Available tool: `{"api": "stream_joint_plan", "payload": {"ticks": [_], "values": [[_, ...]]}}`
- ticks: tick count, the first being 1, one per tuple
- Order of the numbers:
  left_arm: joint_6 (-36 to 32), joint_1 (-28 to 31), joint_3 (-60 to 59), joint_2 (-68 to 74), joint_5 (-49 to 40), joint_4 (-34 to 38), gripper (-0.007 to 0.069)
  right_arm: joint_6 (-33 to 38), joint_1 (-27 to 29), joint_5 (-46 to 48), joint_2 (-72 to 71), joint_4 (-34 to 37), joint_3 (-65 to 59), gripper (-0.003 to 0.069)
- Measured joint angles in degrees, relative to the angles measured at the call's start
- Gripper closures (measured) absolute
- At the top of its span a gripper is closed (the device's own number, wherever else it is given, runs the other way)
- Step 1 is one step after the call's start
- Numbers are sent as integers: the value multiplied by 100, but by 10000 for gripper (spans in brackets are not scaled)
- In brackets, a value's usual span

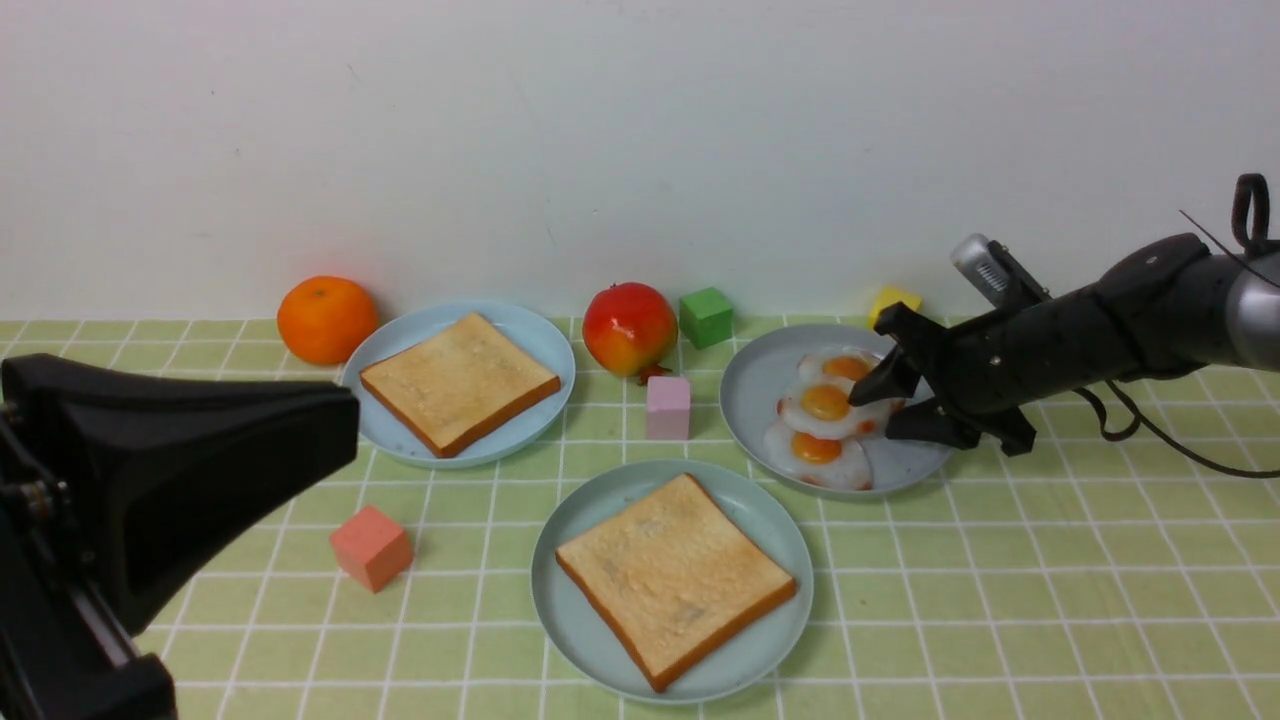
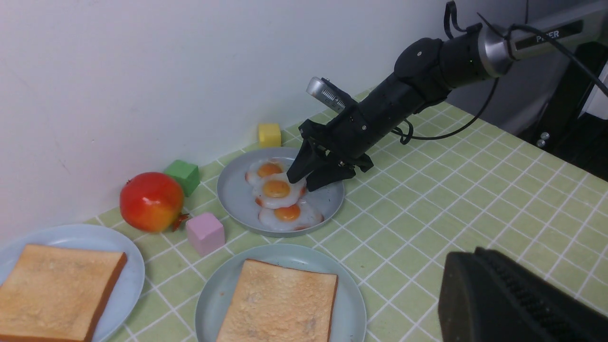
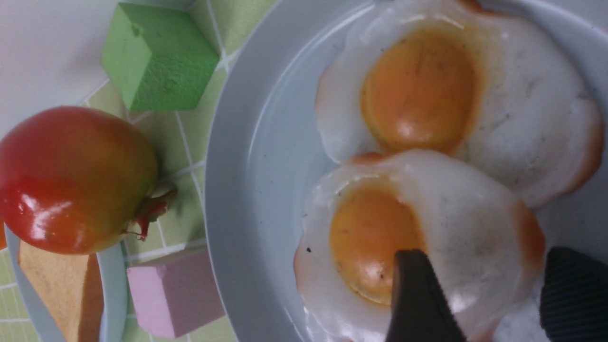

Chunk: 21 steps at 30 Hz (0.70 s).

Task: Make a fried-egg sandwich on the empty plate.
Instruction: Use the right arm to grab a fried egg

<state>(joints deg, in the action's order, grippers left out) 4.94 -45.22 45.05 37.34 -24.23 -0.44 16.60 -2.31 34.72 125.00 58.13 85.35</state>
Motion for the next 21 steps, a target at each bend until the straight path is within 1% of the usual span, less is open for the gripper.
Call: {"api": "stream_joint_plan", "payload": {"ticks": [8, 12, 14, 18, 21], "values": [[0, 0, 0, 0, 0, 0, 638, 0, 0, 5, 115, 90, 114, 284], [0, 0, 0, 0, 0, 44, 638, -5, 0, 8, 159, 130, 139, 310], [0, 0, 0, 0, 0, 44, 638, -5, 0, 1, 171, 130, 146, 349], [0, 0, 0, 0, 0, 107, 638, -5, 2, -36, 204, 149, 147, 475], [0, 0, 0, 0, 0, 136, 638, -5, 2, -48, 204, 182, 171, 554]]}}
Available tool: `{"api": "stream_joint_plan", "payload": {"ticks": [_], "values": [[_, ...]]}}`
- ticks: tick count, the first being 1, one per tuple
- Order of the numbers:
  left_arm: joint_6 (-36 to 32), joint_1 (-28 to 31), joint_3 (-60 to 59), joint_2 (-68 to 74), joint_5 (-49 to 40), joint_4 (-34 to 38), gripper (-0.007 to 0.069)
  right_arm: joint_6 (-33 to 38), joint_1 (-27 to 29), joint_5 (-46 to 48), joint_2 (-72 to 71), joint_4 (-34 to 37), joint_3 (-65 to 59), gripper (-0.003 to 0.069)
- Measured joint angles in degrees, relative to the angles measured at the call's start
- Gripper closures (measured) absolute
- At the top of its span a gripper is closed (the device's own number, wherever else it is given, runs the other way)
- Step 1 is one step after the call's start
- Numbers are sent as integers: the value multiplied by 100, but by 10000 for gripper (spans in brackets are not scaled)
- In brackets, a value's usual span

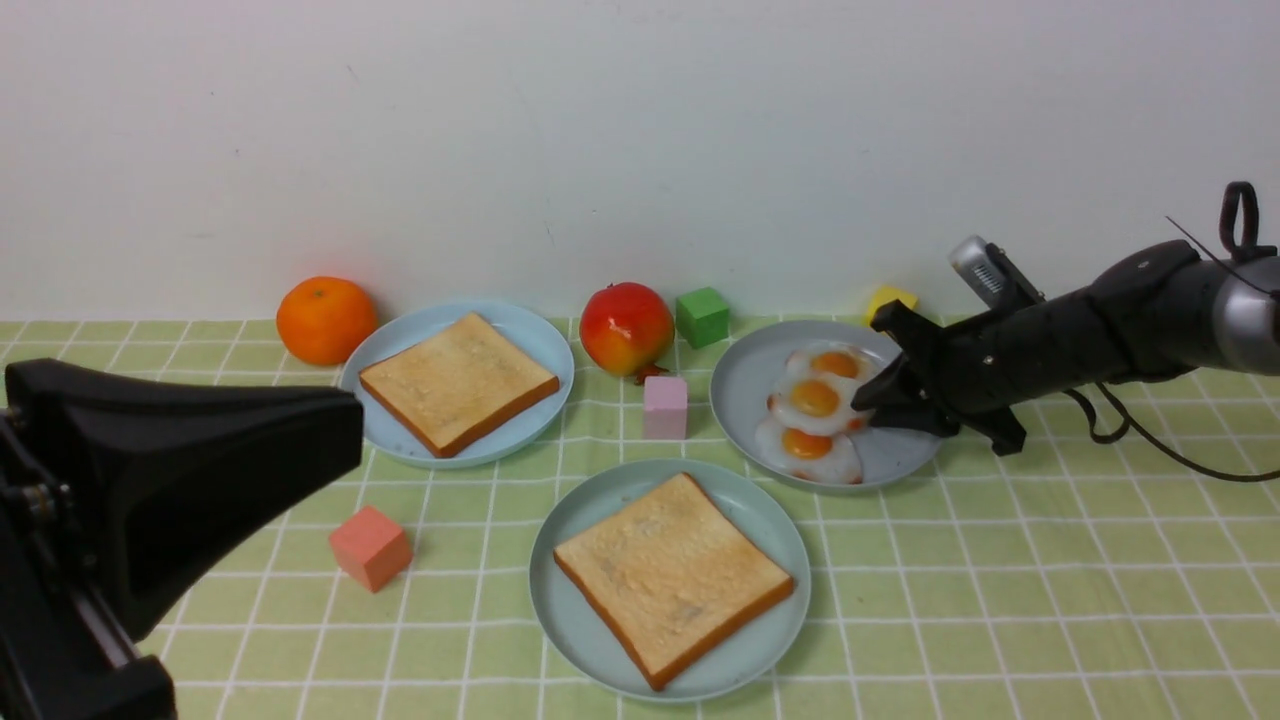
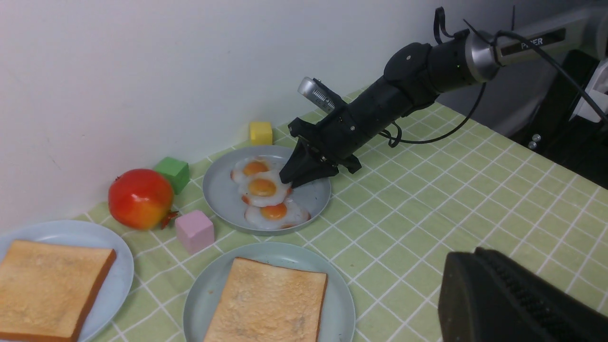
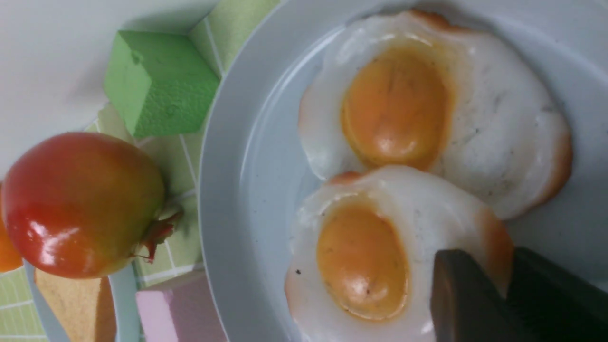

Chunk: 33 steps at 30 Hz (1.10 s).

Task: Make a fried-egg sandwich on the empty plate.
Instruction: Use the right arm to grab a fried egg, then use the right arm to place the fried egg on the slice of bread in the middle

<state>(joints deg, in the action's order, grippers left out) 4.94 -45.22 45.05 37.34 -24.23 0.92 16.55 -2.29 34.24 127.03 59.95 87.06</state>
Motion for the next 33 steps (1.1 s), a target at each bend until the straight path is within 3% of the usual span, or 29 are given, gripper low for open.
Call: {"api": "stream_joint_plan", "payload": {"ticks": [8, 18, 22, 26, 33], "values": [[0, 0, 0, 0, -45, 13, 638, 16, 35, 62, -175, -44, -6, 576], [2, 0, 0, 5, -348, -11, 638, 332, 142, 1228, -1351, -351, -131, 576], [2, 0, 0, 85, -521, -92, 638, 505, -160, 1479, -1874, -351, -624, 576], [7, 0, 0, 329, -559, -92, 638, 584, -919, 1430, -2337, -204, -1556, 576], [18, 5, 0, 645, -559, -92, 638, 850, -1685, 439, -2212, 380, -2299, 576]]}}
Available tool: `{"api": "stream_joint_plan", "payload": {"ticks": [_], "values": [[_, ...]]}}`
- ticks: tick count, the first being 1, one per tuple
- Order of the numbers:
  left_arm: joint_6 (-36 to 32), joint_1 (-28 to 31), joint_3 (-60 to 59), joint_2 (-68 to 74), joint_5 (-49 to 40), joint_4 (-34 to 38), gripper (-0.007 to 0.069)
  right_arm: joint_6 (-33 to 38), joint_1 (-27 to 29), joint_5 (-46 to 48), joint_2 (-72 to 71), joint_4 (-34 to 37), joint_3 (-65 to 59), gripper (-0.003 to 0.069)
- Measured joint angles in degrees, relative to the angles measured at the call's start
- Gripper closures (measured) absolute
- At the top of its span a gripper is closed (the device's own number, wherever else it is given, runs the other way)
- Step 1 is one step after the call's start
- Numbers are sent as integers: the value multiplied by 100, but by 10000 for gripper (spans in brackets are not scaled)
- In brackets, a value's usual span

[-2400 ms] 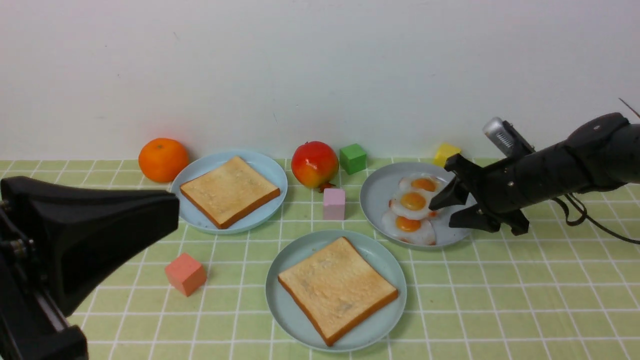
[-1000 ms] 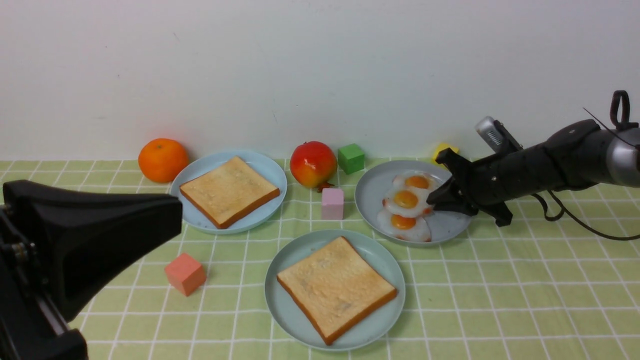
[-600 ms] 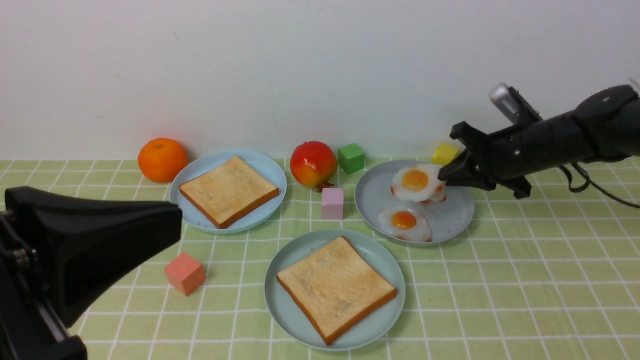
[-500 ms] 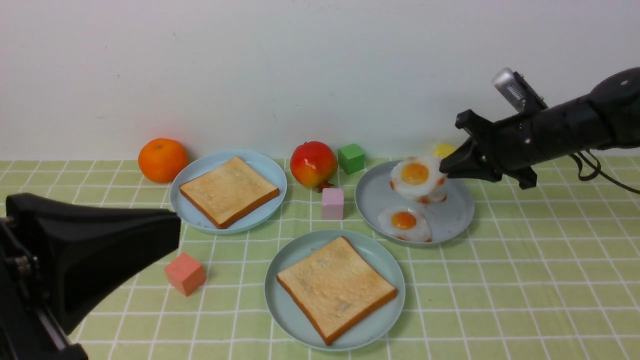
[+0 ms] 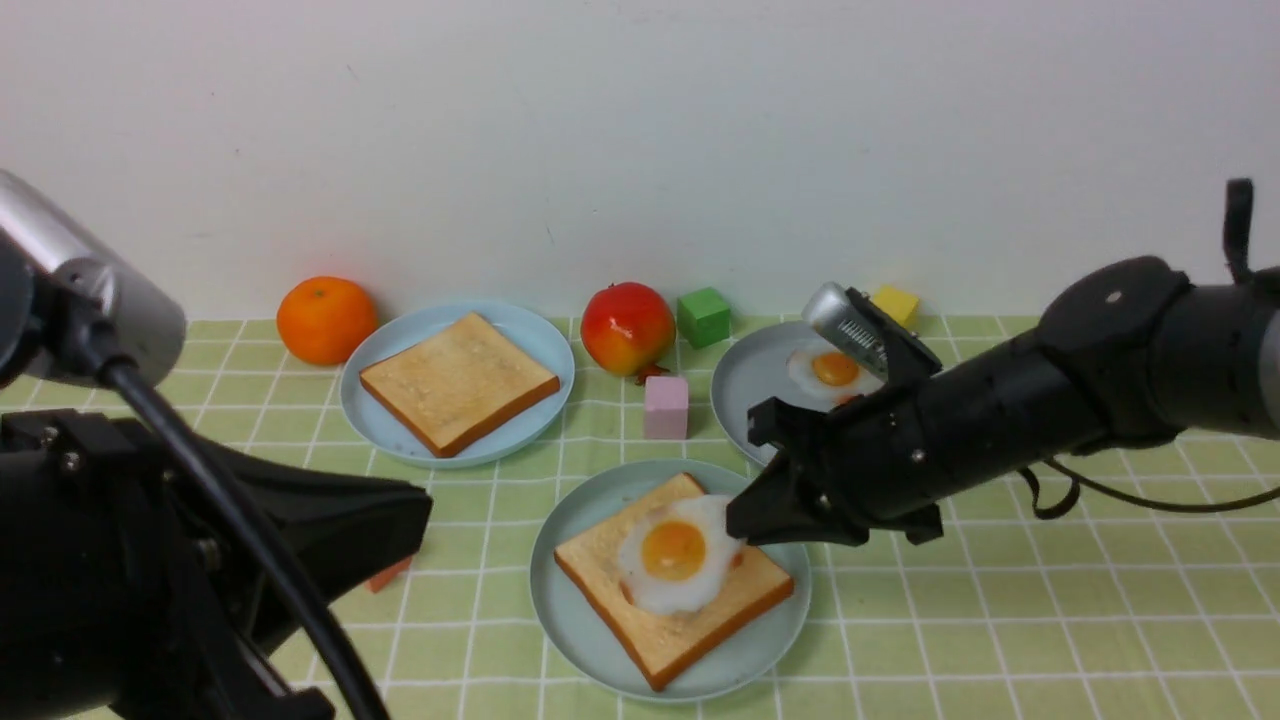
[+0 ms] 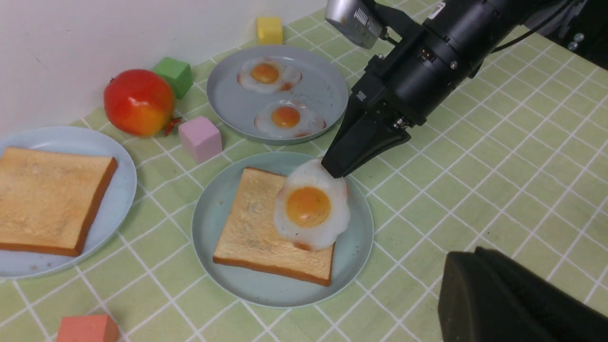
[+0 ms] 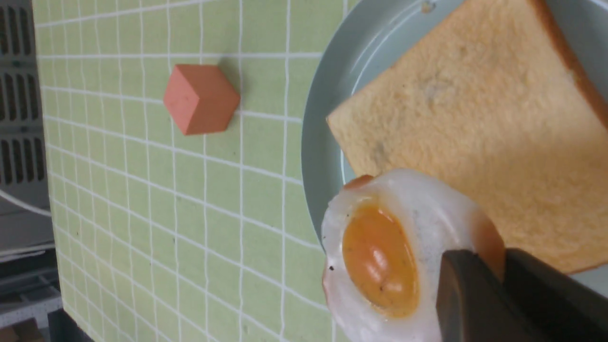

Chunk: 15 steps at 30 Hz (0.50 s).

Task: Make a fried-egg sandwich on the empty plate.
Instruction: Use the right arm to place the fried egg on the slice of bread in the middle

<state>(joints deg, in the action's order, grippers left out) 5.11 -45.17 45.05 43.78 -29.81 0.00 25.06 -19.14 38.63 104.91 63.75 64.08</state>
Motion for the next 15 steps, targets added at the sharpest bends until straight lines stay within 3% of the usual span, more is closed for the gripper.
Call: {"api": "stream_joint_plan", "payload": {"ticks": [10, 14, 15], "values": [[0, 0, 0, 17, -55, 0, 637, 40, -64, -535, 503, 474, -6, 567], [0, 0, 0, 17, -61, 0, 637, 40, -70, -624, 653, 499, -9, 478], [0, 0, 0, 17, -61, 0, 637, 40, -70, -617, 653, 486, -13, 416]]}}
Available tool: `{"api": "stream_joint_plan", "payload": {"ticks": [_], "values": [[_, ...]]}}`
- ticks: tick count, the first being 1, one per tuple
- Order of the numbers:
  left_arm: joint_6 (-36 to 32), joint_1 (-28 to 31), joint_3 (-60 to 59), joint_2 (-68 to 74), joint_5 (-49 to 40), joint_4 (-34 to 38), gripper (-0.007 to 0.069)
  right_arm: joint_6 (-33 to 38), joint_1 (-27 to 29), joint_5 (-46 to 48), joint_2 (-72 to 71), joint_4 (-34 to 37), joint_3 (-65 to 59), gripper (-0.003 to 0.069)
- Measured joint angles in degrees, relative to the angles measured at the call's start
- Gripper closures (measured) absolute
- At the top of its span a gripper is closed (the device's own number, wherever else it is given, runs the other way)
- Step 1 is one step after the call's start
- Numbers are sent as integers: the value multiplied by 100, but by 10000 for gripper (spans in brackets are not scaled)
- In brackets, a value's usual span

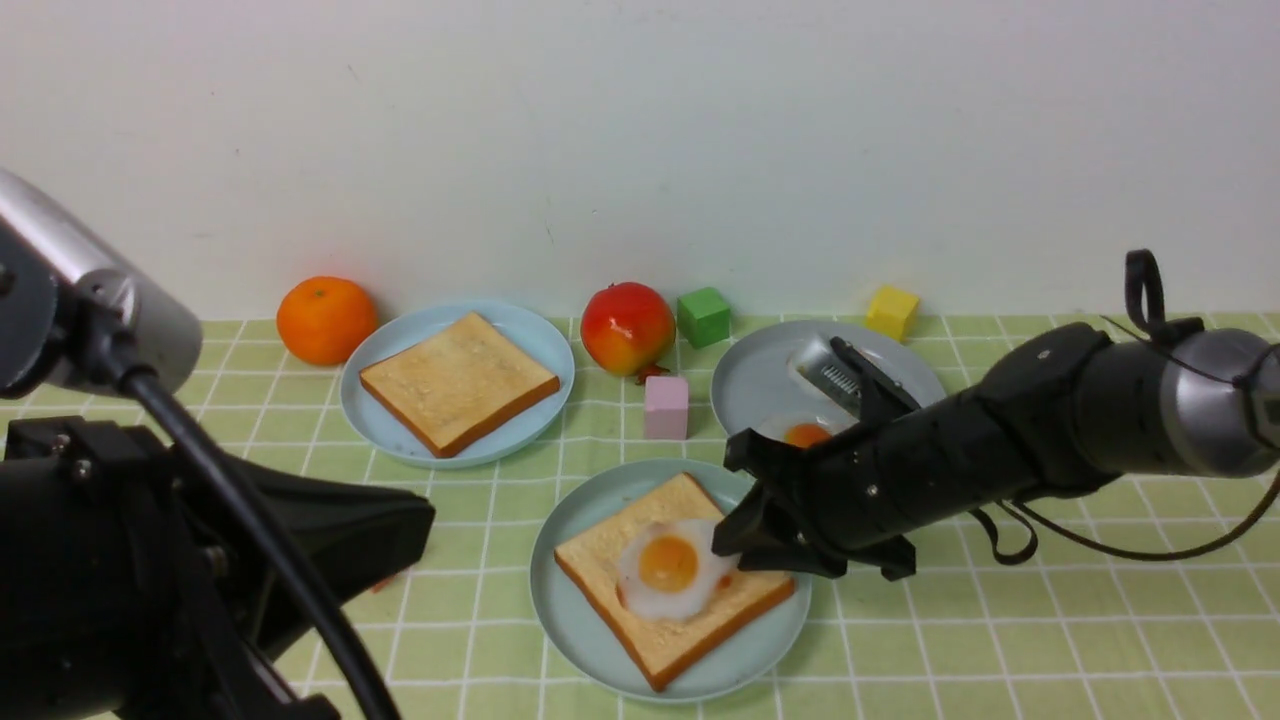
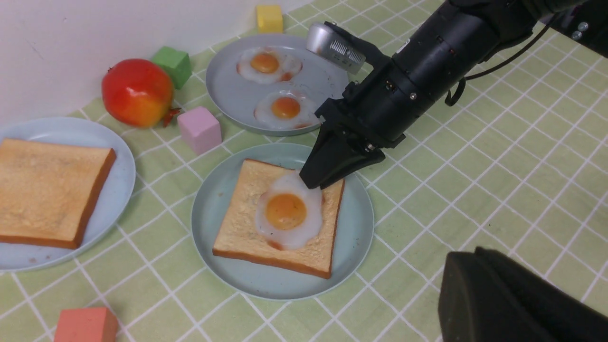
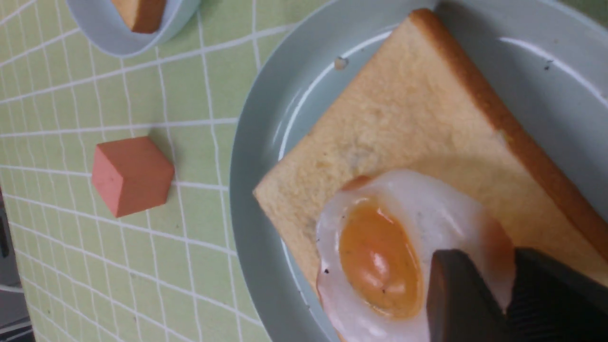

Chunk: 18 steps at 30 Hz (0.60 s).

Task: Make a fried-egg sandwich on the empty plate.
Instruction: Use the right arm to place the fried egg on the slice of bread in the middle, then use the left arm to grab a slice of bread

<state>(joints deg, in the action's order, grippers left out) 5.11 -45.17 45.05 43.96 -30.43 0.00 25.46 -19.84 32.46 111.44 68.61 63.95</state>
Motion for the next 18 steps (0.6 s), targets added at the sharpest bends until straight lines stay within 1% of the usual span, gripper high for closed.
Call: {"api": "stream_joint_plan", "payload": {"ticks": [2, 3, 4, 5, 6, 7, 8, 9, 11, 13, 14, 15, 16, 17, 18], "values": [[0, 0, 0, 0, -4, 0, 637, 0, 46, 138, -38, -60, -3, 311], [0, 0, 0, 0, -23, 0, 637, 0, 98, 231, -90, -158, -7, 269], [0, 0, 0, 0, -47, 0, 637, -6, 149, 316, -152, -299, -15, 242], [0, 0, 0, 0, -56, 0, 637, -6, 180, 357, -194, -331, -15, 230], [0, 0, 0, 0, -125, 0, 636, -103, 308, 512, -380, -622, -17, 207], [0, 0, 0, 0, -176, 0, 636, -213, 413, 632, -552, -887, -21, 202], [0, 0, 0, 13, -268, 0, 634, -390, 551, 792, -799, -1345, -21, 207], [0, 0, 0, 14, -280, 0, 634, -455, 595, 844, -893, -1418, -21, 211], [88, 0, 0, 117, -393, 0, 633, -831, 806, 1227, -1477, -2335, -21, 260], [363, 0, 0, 310, -482, 0, 633, -1172, 889, 1604, -2093, -3275, -21, 335], [518, 0, 0, 447, -503, -59, 633, -1353, 895, 1839, -2356, -3634, -21, 371], [700, 0, 0, 657, -518, -119, 634, -1522, 882, 2056, -2695, -4040, -21, 419], [897, 0, 6, 996, -518, -226, 638, -1736, 820, 2273, -3172, -4518, -21, 487], [971, 6, 23, 1158, -518, -308, 638, -1822, 783, 2331, -3379, -4686, -21, 517], [1062, 47, 78, 1450, -533, -367, 638, -1942, 719, 2398, -3713, -4906, -21, 564]]}}
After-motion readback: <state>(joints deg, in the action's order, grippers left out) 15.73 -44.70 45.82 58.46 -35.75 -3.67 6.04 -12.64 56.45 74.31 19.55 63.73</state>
